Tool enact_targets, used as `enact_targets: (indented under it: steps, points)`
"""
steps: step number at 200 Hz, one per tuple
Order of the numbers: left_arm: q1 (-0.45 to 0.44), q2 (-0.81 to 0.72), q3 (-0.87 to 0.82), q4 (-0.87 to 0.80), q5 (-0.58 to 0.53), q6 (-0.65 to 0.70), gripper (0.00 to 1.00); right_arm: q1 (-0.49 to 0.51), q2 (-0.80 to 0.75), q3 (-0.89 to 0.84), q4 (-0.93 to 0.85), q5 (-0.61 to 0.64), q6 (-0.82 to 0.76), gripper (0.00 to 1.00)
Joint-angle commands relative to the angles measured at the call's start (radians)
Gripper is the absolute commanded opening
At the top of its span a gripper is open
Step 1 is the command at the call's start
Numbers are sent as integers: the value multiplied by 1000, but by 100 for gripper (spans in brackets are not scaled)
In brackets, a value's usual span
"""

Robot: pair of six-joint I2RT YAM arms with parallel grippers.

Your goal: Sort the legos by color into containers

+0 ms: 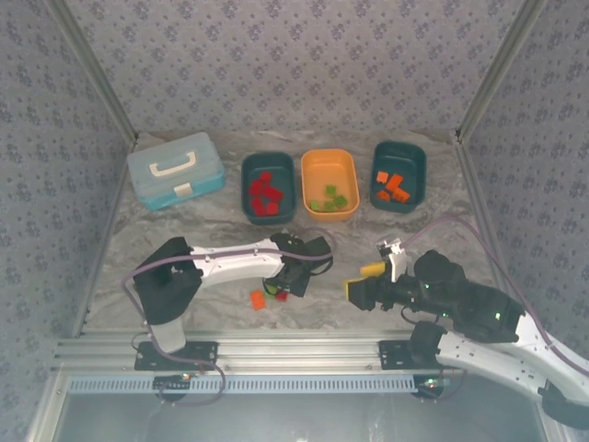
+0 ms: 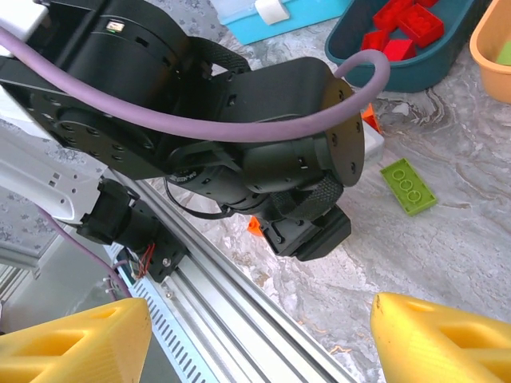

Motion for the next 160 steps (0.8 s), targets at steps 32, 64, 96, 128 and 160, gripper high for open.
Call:
enact_targets:
  steps: [32, 64, 96, 128, 160]
  points:
    - [13, 13, -7, -1, -9, -22, 56, 6, -12, 11, 11, -12, 3, 75]
    - [13, 22, -25, 24, 22, -24, 56, 6, -11, 3, 10, 0, 4, 75]
    - [11, 37, -30, 39, 39, -30, 54, 2, -11, 6, 8, 1, 4, 75]
    - [7, 39, -20, 53, 55, -29, 50, 1, -10, 10, 5, 5, 6, 75]
    - [-19, 58, 9, 54, 63, -33, 47, -2, -11, 11, -9, 9, 2, 75]
